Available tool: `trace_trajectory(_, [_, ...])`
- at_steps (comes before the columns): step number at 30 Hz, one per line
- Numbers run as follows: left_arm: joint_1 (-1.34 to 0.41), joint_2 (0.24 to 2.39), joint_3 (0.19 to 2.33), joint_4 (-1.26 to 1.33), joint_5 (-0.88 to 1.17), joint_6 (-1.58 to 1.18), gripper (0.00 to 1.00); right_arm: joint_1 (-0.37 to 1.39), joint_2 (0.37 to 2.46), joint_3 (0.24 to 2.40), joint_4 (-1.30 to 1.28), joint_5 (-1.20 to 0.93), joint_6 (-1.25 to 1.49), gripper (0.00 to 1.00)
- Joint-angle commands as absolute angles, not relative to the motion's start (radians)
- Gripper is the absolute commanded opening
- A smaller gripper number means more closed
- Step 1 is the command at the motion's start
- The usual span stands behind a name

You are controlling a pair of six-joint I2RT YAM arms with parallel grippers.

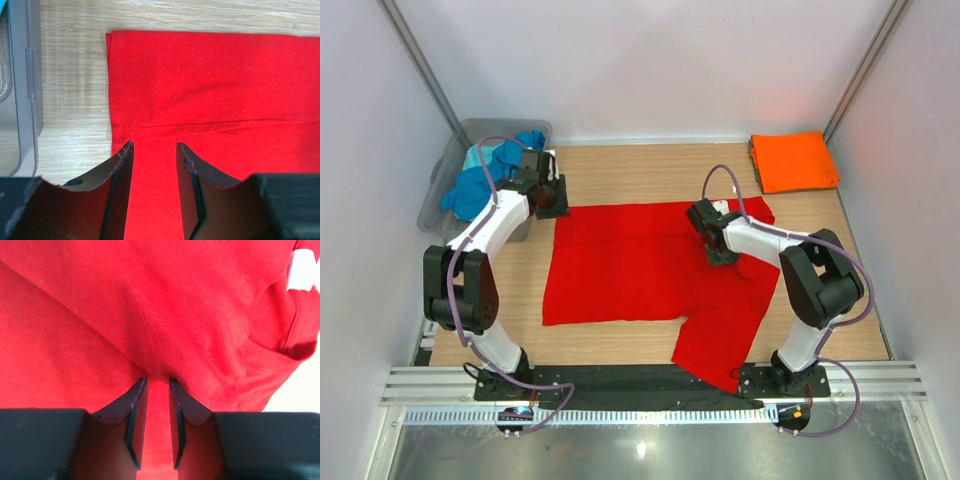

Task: Fold and stack the t-shirts
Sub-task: Fold the tshirt

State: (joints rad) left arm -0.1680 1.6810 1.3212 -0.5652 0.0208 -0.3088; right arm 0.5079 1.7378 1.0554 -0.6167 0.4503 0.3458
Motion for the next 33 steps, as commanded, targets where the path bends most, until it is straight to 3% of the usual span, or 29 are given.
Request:
trace_trajectory(1, [-0.167, 1.675, 1.321, -0.542, 0.008, -0.298, 0.41, 0.511, 1.756, 1.100, -0.586, 0.512, 0.334, 0.28])
trace_trajectory(5, [-0.167, 1.674, 1.319, -0.543, 0.008, -0.299, 0.41, 0.511, 1.759, 1.114, -0.591, 0.531, 0.322, 0.20])
trace_trajectory(20, [-0.167, 1.678, 1.322, -0.546, 0.005, -0.298, 0.41, 0.476, 1.782, 1.115, -0.583, 0.477, 0.319, 0.20])
trace_trajectory(22, [-0.167, 1.677, 1.319, -0.548, 0.006, -0.298, 0.41, 0.469, 1.784, 1.114, -0.580, 0.451, 0.319, 0.17])
trace_trajectory(25, [-0.167, 1.680, 1.319, -0.548, 0.006, -0.295, 0.41, 0.459, 1.790, 1.120, -0.586, 0.425, 0.321, 0.03])
trace_trajectory(33, [-0.167, 1.680, 1.318, -0.548, 0.008, -0.298, 0.41, 0.454, 1.735, 1.164, -0.670, 0.368, 0.337, 0.01])
